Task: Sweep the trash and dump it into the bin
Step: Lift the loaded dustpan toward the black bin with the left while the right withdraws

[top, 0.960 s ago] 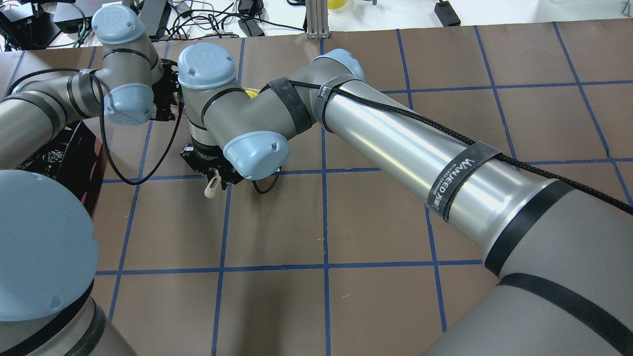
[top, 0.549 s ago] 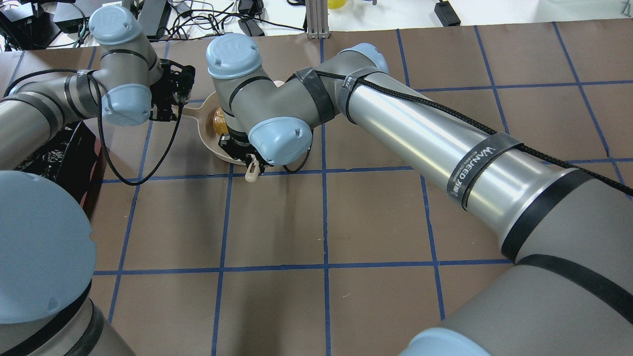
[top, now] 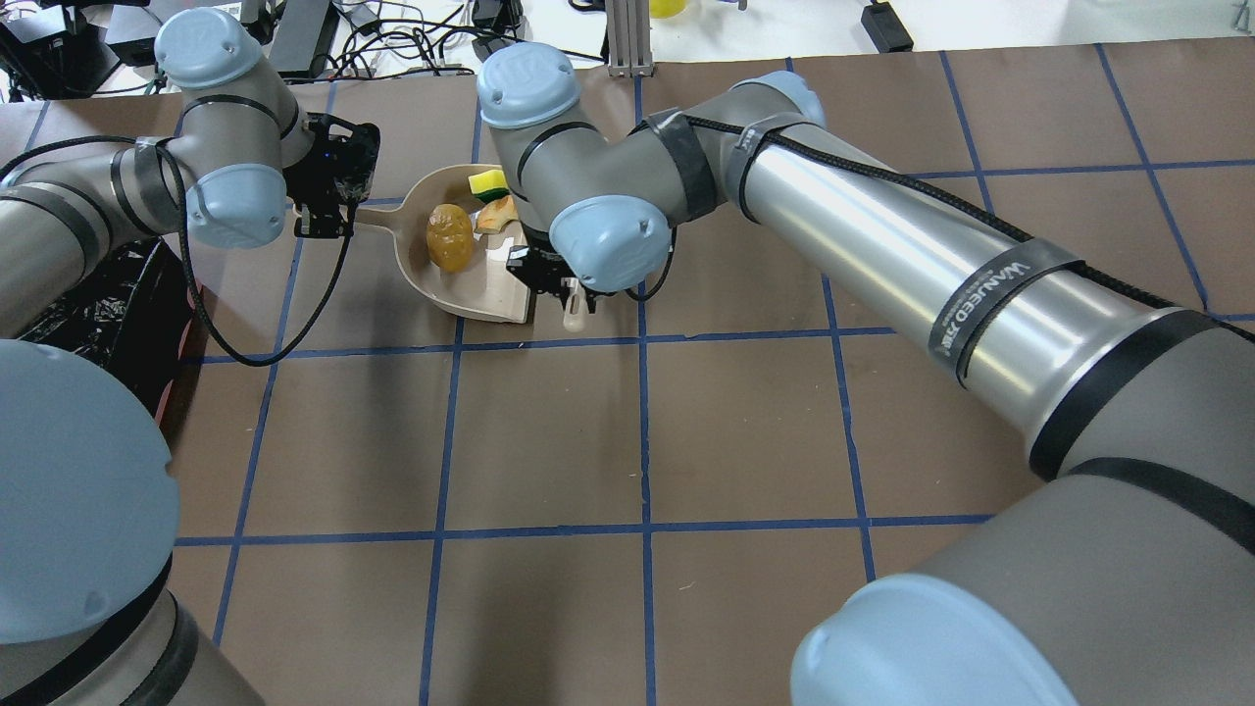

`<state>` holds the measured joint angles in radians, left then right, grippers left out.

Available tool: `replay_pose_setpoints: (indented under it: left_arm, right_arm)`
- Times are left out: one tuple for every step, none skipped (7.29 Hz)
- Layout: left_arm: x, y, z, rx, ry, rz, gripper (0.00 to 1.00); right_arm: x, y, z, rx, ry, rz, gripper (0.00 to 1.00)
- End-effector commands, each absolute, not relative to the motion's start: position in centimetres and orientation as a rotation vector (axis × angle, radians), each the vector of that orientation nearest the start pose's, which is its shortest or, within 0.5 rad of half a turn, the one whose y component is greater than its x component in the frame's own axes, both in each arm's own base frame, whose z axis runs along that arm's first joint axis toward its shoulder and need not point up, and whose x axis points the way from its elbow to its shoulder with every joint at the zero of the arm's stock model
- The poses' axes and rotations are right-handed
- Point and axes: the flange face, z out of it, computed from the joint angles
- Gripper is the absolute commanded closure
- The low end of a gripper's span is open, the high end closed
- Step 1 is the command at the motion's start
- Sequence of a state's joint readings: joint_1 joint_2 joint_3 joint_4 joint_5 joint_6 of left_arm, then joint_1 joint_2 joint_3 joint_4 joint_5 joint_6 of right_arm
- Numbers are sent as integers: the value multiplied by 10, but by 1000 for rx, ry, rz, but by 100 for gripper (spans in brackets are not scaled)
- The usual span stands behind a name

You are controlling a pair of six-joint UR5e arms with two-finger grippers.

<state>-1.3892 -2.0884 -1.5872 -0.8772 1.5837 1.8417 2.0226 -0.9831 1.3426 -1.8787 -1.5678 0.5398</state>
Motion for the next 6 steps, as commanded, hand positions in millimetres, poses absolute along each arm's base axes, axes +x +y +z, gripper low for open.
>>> replay_pose_setpoints:
  left_arm:
    - [8, -675, 249, -2324, -2206, 260, 100]
    - [20, -675, 248, -2244, -2188, 349, 100]
    - [26, -678, 257, -2214, -2166, 451, 100]
    - [19, -678, 272, -2154, -2107, 612, 100]
    - [33, -675, 283, -2081, -2109, 672, 100]
    - [62, -669, 293, -1970, -2114, 762, 100]
  right_arm:
    - [359, -599, 287, 58, 3229, 92, 100]
    - [323, -611, 298, 55, 3231, 79, 100]
    - [282, -614, 306, 13, 3230, 91, 100]
    - [237, -614, 303, -24, 3223, 112, 100]
    - [190, -615, 308, -9, 3216, 109, 100]
    - [147, -610, 321, -4, 3205, 115, 100]
